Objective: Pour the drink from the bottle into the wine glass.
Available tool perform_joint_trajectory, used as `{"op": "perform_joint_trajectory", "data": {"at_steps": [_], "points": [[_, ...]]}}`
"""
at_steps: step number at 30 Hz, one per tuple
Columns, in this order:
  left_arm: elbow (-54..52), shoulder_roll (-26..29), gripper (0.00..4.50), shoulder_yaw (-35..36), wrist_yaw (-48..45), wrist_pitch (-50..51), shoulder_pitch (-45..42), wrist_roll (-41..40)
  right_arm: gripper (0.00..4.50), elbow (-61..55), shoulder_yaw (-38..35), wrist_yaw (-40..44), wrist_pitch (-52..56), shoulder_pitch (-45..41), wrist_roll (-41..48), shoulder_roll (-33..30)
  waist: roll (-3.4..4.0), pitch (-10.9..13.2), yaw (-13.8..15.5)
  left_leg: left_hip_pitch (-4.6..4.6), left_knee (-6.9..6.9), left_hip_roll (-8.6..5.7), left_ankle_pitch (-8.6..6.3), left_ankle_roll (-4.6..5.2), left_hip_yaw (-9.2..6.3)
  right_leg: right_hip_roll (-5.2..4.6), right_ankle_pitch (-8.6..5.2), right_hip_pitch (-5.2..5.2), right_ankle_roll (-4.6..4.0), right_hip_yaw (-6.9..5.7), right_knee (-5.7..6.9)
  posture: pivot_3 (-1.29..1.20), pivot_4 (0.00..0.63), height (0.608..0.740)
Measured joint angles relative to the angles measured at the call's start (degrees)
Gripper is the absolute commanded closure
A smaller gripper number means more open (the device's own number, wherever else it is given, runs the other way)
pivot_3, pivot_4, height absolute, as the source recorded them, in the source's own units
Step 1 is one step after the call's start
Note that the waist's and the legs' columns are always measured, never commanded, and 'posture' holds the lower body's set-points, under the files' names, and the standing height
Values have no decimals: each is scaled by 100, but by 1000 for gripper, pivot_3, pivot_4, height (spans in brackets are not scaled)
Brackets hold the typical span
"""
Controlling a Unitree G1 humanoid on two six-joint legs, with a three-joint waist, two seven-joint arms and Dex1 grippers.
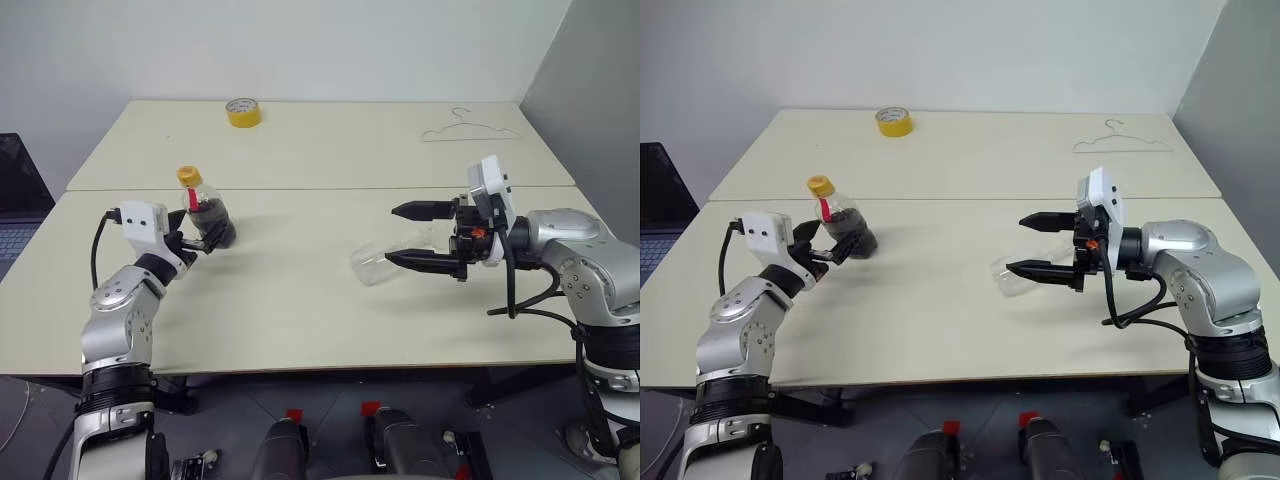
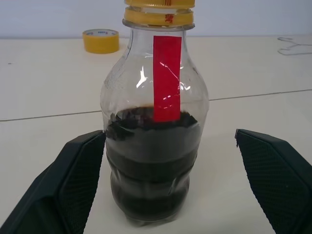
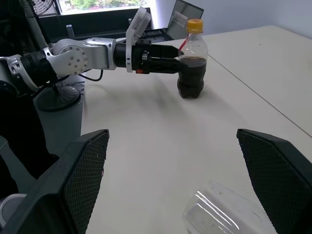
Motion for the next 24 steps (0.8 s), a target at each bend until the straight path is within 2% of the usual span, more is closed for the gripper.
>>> {"op": "perform_joint_trajectory", "data": {"at_steps": [16,24], "points": [[1030,-216,0,-125,180,-442,-647,215,19,-42,93,-117,26,0,19,79,-1,0,24,-1,0,-1,0,0,-1,0,0,0,1,-2,-2,0,150,740],[2187,-331,0,-156,118,-1033,-1195,337,19,-55,98,-124,72,-2,26,81,-2,1,31,-3,-1,-2,0,0,-2,0,0,0,1,-5,-4,0,150,740]]}}
